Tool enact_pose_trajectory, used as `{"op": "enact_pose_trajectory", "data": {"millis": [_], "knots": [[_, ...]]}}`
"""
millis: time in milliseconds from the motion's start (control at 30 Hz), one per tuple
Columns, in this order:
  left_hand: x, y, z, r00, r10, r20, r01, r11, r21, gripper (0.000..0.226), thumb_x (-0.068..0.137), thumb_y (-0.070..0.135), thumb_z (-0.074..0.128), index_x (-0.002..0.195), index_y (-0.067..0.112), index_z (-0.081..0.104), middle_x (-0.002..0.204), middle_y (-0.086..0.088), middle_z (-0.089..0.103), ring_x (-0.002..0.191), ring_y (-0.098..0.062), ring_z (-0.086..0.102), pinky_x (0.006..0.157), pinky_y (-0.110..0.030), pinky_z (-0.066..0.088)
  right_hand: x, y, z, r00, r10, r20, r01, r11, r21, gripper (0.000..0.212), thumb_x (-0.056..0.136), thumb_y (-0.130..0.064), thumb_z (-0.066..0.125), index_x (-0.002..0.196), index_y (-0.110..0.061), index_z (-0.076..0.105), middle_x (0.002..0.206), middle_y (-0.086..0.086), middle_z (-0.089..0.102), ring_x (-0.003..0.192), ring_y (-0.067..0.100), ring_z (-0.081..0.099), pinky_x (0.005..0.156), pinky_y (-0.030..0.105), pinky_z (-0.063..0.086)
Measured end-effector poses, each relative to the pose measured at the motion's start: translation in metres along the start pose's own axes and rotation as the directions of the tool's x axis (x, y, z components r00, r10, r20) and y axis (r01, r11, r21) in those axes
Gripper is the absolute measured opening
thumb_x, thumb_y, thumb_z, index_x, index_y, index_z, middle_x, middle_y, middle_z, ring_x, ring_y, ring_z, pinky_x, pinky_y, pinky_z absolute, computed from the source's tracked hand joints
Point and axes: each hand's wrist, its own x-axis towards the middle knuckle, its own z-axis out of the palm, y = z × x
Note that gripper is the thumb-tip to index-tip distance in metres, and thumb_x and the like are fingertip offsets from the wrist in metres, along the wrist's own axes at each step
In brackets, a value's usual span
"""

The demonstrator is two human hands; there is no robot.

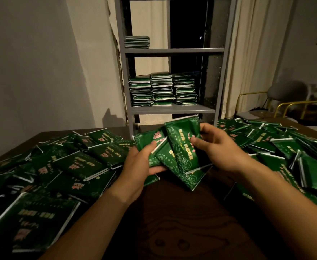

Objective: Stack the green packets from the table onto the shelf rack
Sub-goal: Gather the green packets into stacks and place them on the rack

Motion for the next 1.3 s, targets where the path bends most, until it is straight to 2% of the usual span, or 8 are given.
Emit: {"op": "enact_pose_trajectory", "data": {"millis": [133, 300, 567, 900, 1000, 1100, 1167, 1300], "knots": [[-0.007, -0.001, 0.006, 0.992, 0.001, 0.129, -0.007, 0.999, 0.045, 0.017, 0.100, 0.029, 0.058, 0.111, 0.022, 0.069, 0.109, 0.000, 0.077, 0.097, -0.013, 0.074, 0.075, -0.039, 0.062, 0.005, 0.017, 0.002, 0.998, 0.003, -0.069, -0.004, 1.000, -0.019, 0.017, 0.100, -0.008, 0.057, 0.111, -0.017, 0.066, 0.105, -0.002, 0.073, 0.093, 0.012, 0.072, 0.072, 0.024, 0.058], [0.001, -0.006, -0.001, 1.000, -0.018, -0.017, 0.017, 1.000, -0.019, 0.017, 0.097, 0.013, 0.063, 0.114, 0.010, 0.062, 0.112, -0.004, 0.072, 0.087, -0.010, 0.075, 0.070, -0.029, 0.062, 0.011, 0.017, -0.011, 0.939, -0.107, -0.326, 0.025, 0.969, -0.246, 0.021, 0.102, -0.016, 0.054, 0.113, -0.030, 0.063, 0.106, -0.007, 0.070, 0.099, 0.011, 0.067, 0.080, 0.030, 0.054], [0.000, -0.003, 0.000, 0.999, -0.040, 0.010, 0.041, 0.993, -0.115, 0.017, 0.098, 0.014, 0.062, 0.114, 0.012, 0.067, 0.110, -0.005, 0.077, 0.101, -0.020, 0.074, 0.081, -0.040, 0.062, 0.000, 0.013, -0.018, 0.975, 0.177, 0.132, -0.139, 0.957, -0.256, 0.034, 0.078, -0.022, 0.081, 0.110, -0.020, 0.070, 0.104, -0.005, 0.074, 0.087, 0.004, 0.073, 0.068, 0.015, 0.055], [0.000, -0.003, -0.002, 0.999, 0.041, -0.008, -0.040, 0.997, 0.065, 0.021, 0.097, 0.017, 0.063, 0.117, 0.012, 0.068, 0.109, -0.009, 0.076, 0.103, -0.027, 0.073, 0.100, -0.053, 0.053, 0.006, 0.024, -0.023, 0.998, 0.040, 0.049, -0.018, 0.919, -0.394, 0.062, 0.051, -0.029, 0.090, 0.107, -0.024, 0.063, 0.097, 0.000, 0.076, 0.089, 0.014, 0.073, 0.080, 0.032, 0.061], [-0.005, -0.005, 0.002, 0.994, -0.019, 0.108, 0.007, 0.994, 0.108, 0.075, 0.077, 0.056, 0.079, 0.138, 0.020, 0.054, 0.132, -0.004, 0.066, 0.121, -0.022, 0.064, 0.105, -0.051, 0.047, 0.005, 0.026, -0.019, 1.000, -0.021, 0.011, 0.024, 0.904, -0.426, 0.069, 0.048, -0.042, 0.089, 0.110, -0.028, 0.061, 0.099, -0.004, 0.074, 0.091, 0.010, 0.072, 0.080, 0.027, 0.060], [-0.009, -0.014, 0.007, 0.984, 0.004, 0.179, -0.058, 0.954, 0.294, 0.069, 0.074, 0.029, 0.090, 0.133, 0.020, 0.056, 0.119, 0.004, 0.073, 0.109, -0.013, 0.069, 0.099, -0.038, 0.054, 0.001, 0.023, -0.011, 0.988, -0.143, -0.060, 0.096, 0.867, -0.488, 0.068, 0.056, -0.054, 0.084, 0.113, -0.027, 0.058, 0.101, -0.018, 0.065, 0.092, -0.005, 0.064, 0.074, 0.008, 0.050], [-0.006, -0.019, 0.008, 0.985, 0.015, 0.172, -0.063, 0.959, 0.276, 0.045, 0.083, 0.009, 0.080, 0.122, 0.021, 0.062, 0.106, 0.006, 0.077, 0.099, -0.009, 0.072, 0.095, -0.033, 0.055, 0.002, 0.021, -0.013, 0.994, -0.113, -0.004, 0.098, 0.881, -0.464, 0.083, 0.057, -0.064, 0.083, 0.127, -0.032, 0.053, 0.119, -0.012, 0.059, 0.109, 0.001, 0.059, 0.090, 0.021, 0.052], [-0.004, -0.018, 0.004, 0.991, 0.030, 0.130, -0.061, 0.968, 0.245, 0.053, 0.081, 0.006, 0.080, 0.127, 0.022, 0.059, 0.107, 0.005, 0.076, 0.099, -0.010, 0.072, 0.096, -0.035, 0.055, 0.002, 0.018, -0.022, 0.980, 0.018, 0.200, 0.032, 0.969, -0.245, 0.073, 0.068, -0.003, 0.087, 0.128, -0.027, 0.054, 0.121, -0.003, 0.065, 0.111, 0.015, 0.067, 0.089, 0.027, 0.057]]}}
